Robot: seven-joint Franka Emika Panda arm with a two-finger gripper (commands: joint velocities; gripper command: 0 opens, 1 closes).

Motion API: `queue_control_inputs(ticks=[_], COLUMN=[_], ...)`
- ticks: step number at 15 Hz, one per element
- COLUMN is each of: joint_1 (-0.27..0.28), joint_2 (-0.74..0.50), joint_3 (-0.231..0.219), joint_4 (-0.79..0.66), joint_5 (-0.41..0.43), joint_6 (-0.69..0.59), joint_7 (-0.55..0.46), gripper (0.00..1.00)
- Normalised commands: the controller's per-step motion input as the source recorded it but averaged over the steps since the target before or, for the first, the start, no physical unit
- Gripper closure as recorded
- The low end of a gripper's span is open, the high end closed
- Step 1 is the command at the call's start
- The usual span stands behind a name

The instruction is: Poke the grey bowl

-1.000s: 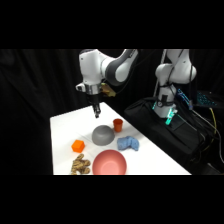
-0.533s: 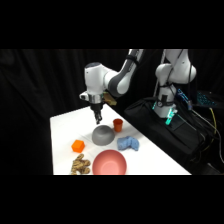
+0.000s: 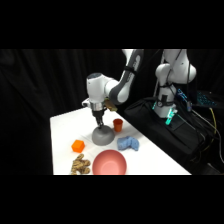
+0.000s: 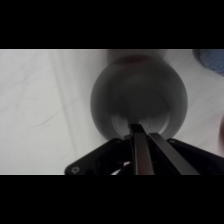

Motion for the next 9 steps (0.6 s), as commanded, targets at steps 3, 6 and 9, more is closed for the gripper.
queue_control_inputs(ticks=[3,6,9], joint_1=[-0.076,-0.077,-0.063], joint_2=[0.06,0.04,0.0], joint_3=[0.07,0.074,0.055], joint_4=[-0.01,-0.01,-0.01], joint_5=[0.132,0.132,0.113], joint_6=[0.19,0.18,0.12], joint_7=[-0.18,-0.18,-0.15], gripper=[1.0,1.0,1.0])
